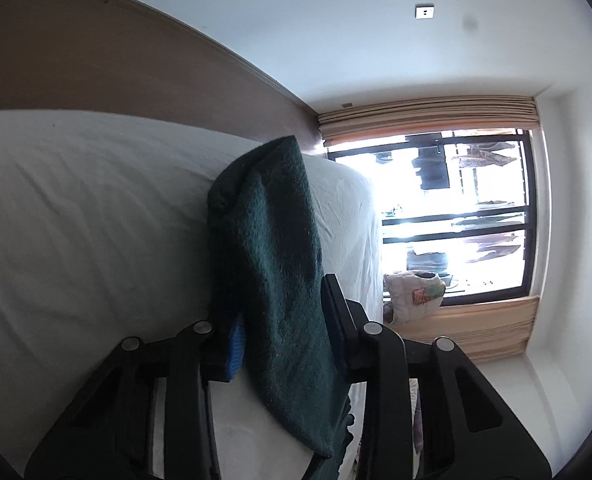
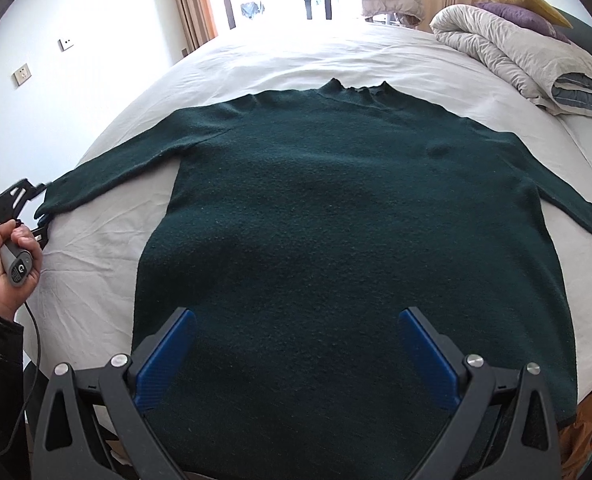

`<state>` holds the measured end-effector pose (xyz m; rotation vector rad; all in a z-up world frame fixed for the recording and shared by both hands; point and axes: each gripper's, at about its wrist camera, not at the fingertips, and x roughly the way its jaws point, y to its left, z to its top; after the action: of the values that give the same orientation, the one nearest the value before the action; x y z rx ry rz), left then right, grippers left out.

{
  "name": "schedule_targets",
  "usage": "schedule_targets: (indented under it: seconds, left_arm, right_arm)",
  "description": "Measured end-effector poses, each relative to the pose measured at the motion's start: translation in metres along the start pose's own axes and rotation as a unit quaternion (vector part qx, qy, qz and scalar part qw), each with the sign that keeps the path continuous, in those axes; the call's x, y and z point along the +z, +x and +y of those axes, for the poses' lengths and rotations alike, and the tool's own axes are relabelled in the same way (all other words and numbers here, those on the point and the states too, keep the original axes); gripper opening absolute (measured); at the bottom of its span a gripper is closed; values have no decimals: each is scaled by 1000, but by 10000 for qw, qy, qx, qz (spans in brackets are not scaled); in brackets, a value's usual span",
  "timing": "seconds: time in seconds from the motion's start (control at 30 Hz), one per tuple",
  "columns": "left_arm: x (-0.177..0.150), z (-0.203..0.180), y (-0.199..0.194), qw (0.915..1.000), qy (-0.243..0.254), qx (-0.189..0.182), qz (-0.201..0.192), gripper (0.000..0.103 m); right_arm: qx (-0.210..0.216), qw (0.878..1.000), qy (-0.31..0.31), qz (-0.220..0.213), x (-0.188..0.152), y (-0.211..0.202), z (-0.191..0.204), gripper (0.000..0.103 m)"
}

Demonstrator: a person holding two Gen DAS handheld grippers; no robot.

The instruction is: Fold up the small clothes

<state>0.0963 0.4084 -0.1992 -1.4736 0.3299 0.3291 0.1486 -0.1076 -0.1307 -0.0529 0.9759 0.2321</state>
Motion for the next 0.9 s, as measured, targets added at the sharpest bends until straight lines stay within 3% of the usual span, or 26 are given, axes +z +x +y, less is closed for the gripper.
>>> schedule_targets:
  seconds: [0.17,0.3,0.43,0.5,0.53,0.57,0.6,0.63,0.67,0.7,0.73,0.77,0.8,0.87,0.9]
  left_arm:
    - [-17,2,14,9998,34,125,119,8]
    - [-19,-6,8,9993,207,296,-80,7]
    - [-29,-49,13,9930,1052,426,-316,7]
    - [-56,-95,23,9761,2099,478,-296,7]
    - [-77,-120,32,9583,2791,560,-230,7]
    - [-111,-147,46,9255,3721,699,-116,7]
    - [-146,-164,60,8887,4514,804,8,7]
    - [-185,-176,74,8440,5282,920,146,7]
    - [-233,-179,86,7836,6118,1065,191,7]
    - [-269,-176,94,7284,6751,1155,178,7]
    - [-310,-164,101,6578,7425,1256,123,7]
    - [-333,-148,109,6134,7790,1301,70,7]
    - [-353,-139,107,5882,7980,1315,48,7]
    - [-371,-121,109,5622,8149,1409,19,7]
    - [-372,-116,114,5553,8190,1446,-7,7]
  right_arm:
    - [60,10000,11,-44,1,-1,-2,99]
    - [134,9998,167,-32,3,3,-12,96]
    - [169,9993,333,-79,7,6,-26,96]
    - [195,9987,466,-104,10,9,-38,96]
    - [212,9983,521,-117,12,10,-43,96]
    - [215,9981,568,-132,15,11,-48,96]
    - [220,9978,606,-151,18,13,-53,96]
    - [226,9976,631,-168,20,14,-57,96]
    - [233,9973,665,-194,24,15,-63,96]
    - [254,9968,713,-247,29,16,-68,96]
    - [292,9962,760,-294,33,17,-74,96]
    - [379,9954,827,-315,39,19,-81,96]
    - [486,9944,890,-308,44,23,-86,96]
    - [886,9898,1066,-318,58,32,-99,96]
    - [1074,9869,1163,-318,66,38,-104,96]
